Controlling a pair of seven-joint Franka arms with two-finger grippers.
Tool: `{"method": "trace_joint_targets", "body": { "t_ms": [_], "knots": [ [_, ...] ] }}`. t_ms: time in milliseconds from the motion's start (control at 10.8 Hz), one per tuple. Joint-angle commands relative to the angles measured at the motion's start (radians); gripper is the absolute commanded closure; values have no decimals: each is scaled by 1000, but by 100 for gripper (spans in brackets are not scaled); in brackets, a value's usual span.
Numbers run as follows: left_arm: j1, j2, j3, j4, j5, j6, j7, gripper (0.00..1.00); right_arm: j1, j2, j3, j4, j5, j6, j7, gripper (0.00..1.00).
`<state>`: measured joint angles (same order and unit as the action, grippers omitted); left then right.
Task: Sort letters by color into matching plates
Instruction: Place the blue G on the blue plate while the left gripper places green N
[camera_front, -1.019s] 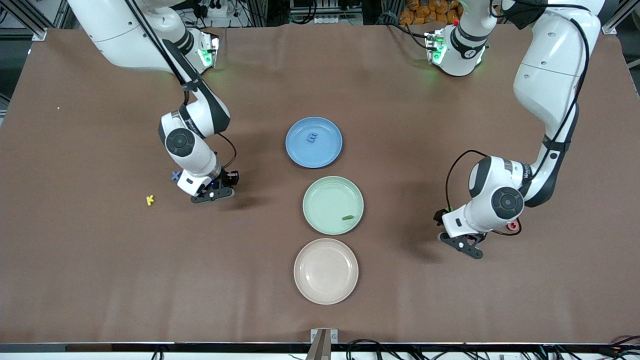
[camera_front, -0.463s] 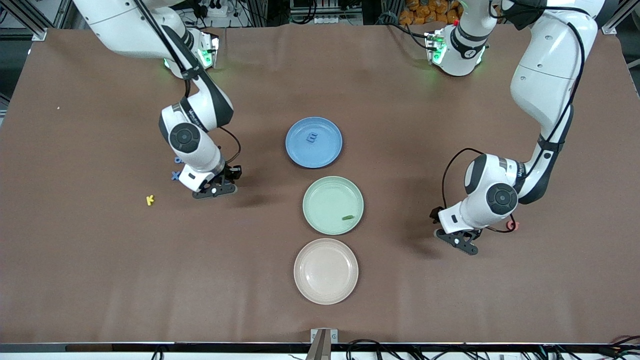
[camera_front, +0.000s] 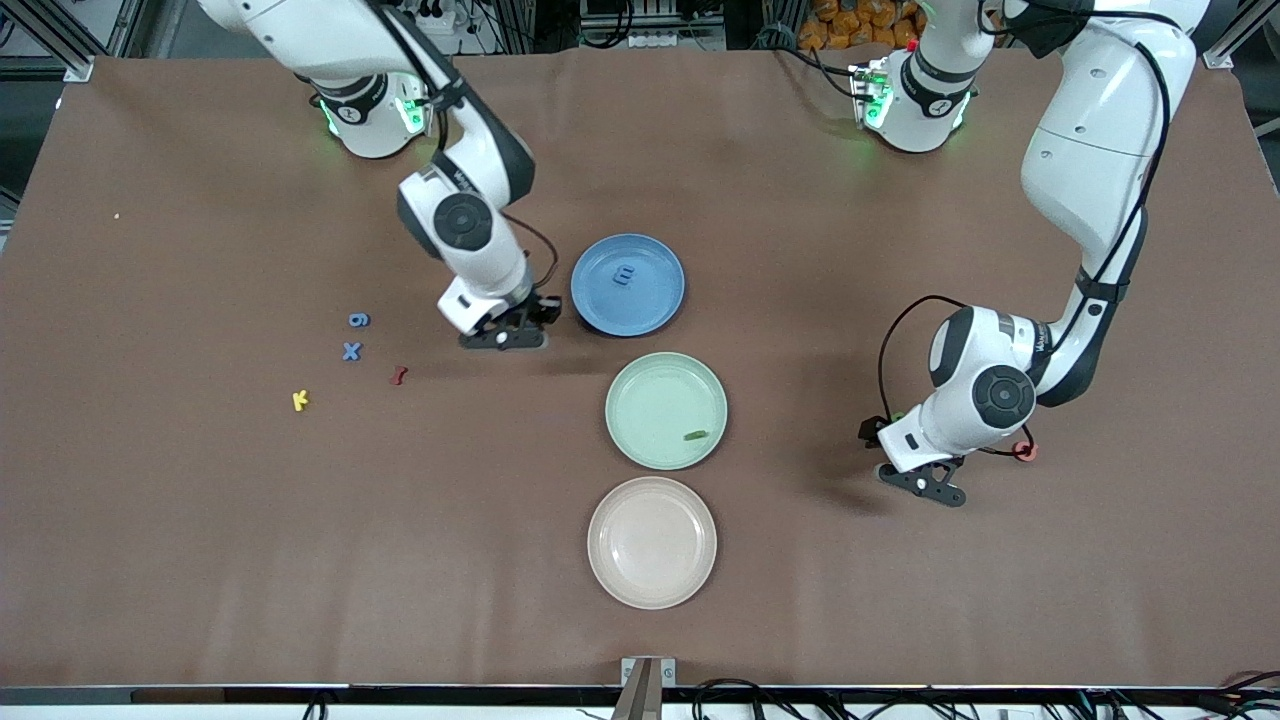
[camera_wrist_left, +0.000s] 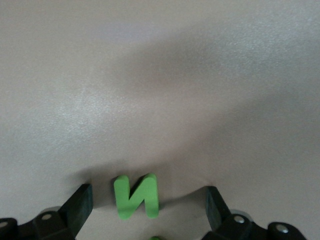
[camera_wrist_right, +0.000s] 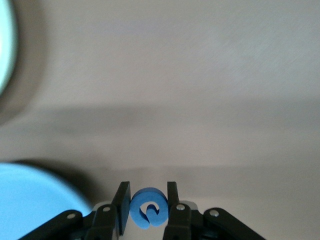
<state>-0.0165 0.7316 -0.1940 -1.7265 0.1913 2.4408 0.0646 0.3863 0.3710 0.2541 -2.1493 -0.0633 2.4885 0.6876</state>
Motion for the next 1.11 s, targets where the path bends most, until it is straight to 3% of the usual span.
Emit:
{"method": "trace_joint_targets", "body": {
  "t_ms": [0,93,185,463,556,648,833,1019],
  "knots": [
    [7,-29,7,-19,19,-9,-15,0,84,-17,14,6,77,-14,133,100],
    [16,-31,7,-19,19,-9,-8,22,121,-15,14,11,83,-8,179,100],
    [23,-31,5,-19,19,-9,-20,99,153,-12,14,11,83,-3,225,100],
    [13,-32,7,-18,17,-8,-65,100,184,2,36,11,83,6,292,100],
    [10,-32,5,-18,17,-8,-72,100,186,5,37,11,83,7,293,84],
    [7,-38,4,-13,19,-8,-93,100,184,5,36,11,82,7,290,53],
    [-6,-64,-4,-2,16,-16,-130,100,178,-3,36,14,82,6,285,37],
    [-43,-69,-7,31,2,-22,-224,100,163,-24,36,22,80,-6,271,32]
  ]
}}
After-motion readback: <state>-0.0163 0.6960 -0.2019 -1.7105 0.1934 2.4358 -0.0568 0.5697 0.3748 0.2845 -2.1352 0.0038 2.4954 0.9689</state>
